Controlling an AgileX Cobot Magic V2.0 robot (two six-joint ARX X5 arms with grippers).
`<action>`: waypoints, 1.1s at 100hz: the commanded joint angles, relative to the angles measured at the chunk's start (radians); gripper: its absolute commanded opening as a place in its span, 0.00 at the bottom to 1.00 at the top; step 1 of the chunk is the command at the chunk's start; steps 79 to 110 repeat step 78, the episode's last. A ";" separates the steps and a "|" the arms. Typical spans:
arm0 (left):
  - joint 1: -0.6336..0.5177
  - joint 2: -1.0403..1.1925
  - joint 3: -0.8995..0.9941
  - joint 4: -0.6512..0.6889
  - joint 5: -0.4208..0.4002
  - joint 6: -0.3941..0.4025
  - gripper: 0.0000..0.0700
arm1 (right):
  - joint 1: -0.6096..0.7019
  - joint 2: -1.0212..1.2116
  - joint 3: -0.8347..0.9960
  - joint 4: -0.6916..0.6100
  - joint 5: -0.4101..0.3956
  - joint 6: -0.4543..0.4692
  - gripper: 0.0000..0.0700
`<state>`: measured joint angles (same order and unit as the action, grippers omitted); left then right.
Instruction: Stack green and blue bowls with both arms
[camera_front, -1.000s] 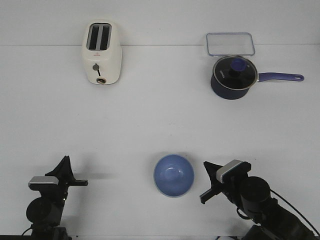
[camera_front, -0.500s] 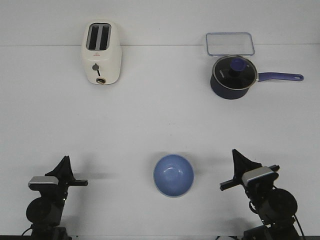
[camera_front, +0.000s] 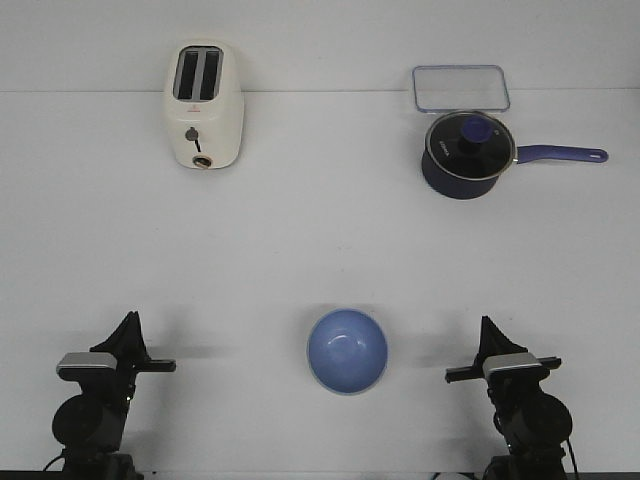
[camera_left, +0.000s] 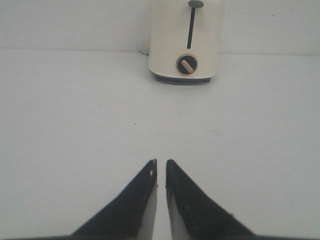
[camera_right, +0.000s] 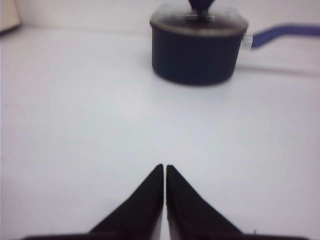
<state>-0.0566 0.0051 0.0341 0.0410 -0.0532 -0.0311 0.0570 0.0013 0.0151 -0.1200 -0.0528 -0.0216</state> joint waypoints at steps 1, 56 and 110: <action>0.000 -0.002 -0.020 0.011 0.002 0.013 0.02 | -0.001 0.000 -0.003 0.004 0.000 -0.012 0.02; 0.000 -0.002 -0.020 0.010 0.002 0.013 0.02 | 0.000 0.000 -0.002 0.021 0.000 0.027 0.02; 0.000 -0.002 -0.020 0.010 0.001 0.013 0.02 | 0.000 0.000 -0.002 0.021 0.000 0.027 0.02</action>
